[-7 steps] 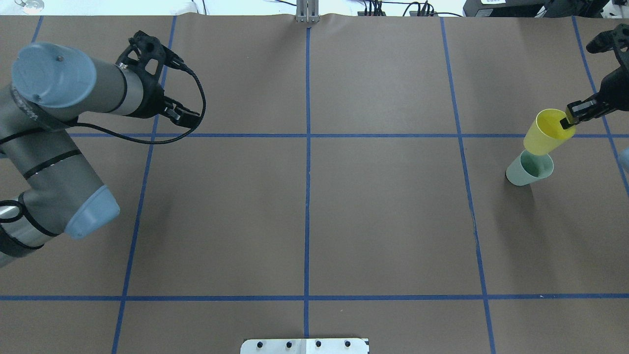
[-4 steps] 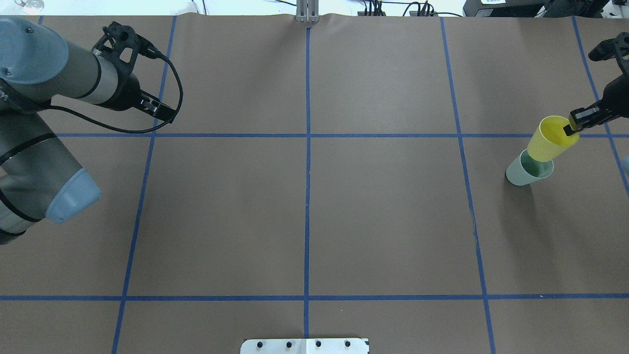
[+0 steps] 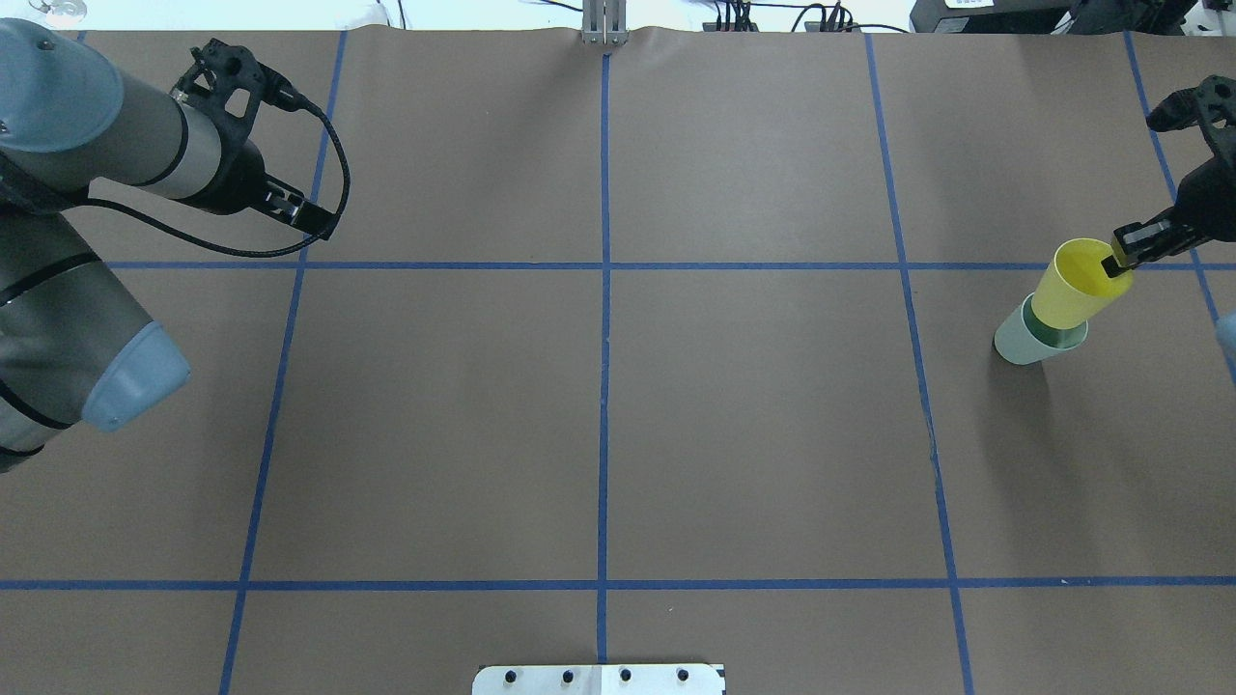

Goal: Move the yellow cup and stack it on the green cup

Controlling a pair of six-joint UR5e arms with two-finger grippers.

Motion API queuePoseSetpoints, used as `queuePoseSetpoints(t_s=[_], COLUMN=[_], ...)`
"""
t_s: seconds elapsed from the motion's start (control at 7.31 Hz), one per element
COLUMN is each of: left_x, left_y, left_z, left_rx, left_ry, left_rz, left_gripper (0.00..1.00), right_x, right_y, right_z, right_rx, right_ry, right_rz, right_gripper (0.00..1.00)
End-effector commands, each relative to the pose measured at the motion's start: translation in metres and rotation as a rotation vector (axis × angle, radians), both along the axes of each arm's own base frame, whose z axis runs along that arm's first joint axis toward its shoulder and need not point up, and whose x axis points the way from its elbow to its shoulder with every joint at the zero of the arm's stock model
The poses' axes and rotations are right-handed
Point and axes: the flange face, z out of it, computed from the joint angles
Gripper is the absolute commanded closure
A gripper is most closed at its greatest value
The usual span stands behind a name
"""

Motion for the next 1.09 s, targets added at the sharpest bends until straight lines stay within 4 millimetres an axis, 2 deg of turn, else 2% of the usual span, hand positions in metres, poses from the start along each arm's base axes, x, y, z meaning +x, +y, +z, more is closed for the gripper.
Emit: queuePoseSetpoints(t_s=[0.0, 0.55, 0.68, 0.82, 0.96], left_x=[-0.0008, -0.0014, -0.0022, -0.0030, -0.0025], left_y=[-0.0002, -0.0010, -0.0015, -0.0019, -0.0025], left_z=[0.0007, 0.0014, 0.0014, 0.0014, 0.0028], left_rx=[-0.001, 0.000, 0.001, 0.001, -0.001], left_ry=[0.000, -0.003, -0.003, -0.003, -0.005], left_rz=[-0.001, 0.000, -0.001, -0.003, -0.003], left_gripper=[0.00, 0.00, 0.00, 0.00, 0.00], right_x=[-0.0072, -0.0126, -0.0127, -0.0128, -0.0135], right_y=[0.0036, 0.0050, 0.0049, 0.0045, 0.0042], right_z=[0.0037, 0.0084, 0.0091, 0.0114, 0.0132], right_rx=[-0.008, -0.016, -0.017, -0.021, -0.023], right_ry=[0.005, 0.010, 0.011, 0.013, 0.018], right_rz=[-0.015, -0.025, -0.025, -0.025, -0.025], right_gripper=[1.00, 1.00, 0.96, 0.60, 0.01])
